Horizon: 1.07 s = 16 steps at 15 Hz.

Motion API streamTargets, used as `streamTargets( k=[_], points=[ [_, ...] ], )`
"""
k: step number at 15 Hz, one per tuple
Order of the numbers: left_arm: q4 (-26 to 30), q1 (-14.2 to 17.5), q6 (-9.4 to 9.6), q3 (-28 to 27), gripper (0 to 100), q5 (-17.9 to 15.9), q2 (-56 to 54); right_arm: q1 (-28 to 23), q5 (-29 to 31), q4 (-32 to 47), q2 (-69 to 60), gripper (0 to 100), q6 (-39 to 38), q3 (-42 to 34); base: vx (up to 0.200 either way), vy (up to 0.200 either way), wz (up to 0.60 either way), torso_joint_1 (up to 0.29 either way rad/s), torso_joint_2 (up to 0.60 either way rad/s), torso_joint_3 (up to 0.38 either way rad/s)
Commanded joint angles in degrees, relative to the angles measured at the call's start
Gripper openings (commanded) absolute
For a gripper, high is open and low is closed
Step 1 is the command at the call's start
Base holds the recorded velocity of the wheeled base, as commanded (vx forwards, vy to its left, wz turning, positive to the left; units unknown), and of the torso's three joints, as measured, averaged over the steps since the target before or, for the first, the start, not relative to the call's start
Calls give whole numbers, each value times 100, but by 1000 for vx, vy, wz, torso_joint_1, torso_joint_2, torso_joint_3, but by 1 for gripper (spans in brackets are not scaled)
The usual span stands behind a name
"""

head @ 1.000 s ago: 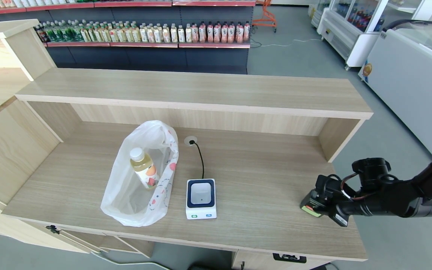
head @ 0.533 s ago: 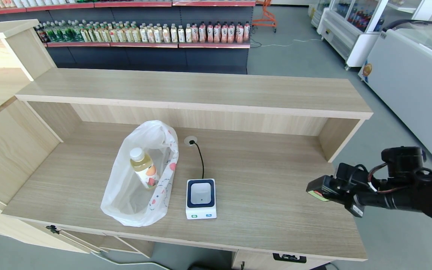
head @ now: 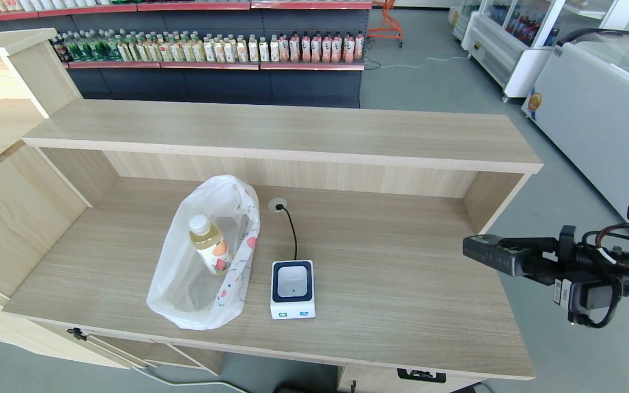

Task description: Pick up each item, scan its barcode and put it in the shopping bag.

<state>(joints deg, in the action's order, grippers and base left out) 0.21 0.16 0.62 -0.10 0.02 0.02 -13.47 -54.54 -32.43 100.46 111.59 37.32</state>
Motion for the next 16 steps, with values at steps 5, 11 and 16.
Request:
streamTargets(
  k=[5, 11, 16],
  points=[
    [-3, 2, -1, 1, 100, 6, -2, 1066, -470, 1089, -607, 0, 1594, -14, 0, 0, 0, 0, 0, 0],
    [6, 2, -1, 1, 100, 6, -2, 1751, -452, 2241, -791, 0, 3729, 153, 0, 0, 0, 0, 0, 0],
    [-3, 2, -1, 1, 100, 6, -2, 2841, -1463, 2548, -642, 0, 4802, 443, 0, 0, 0, 0, 0, 0]
  ],
)
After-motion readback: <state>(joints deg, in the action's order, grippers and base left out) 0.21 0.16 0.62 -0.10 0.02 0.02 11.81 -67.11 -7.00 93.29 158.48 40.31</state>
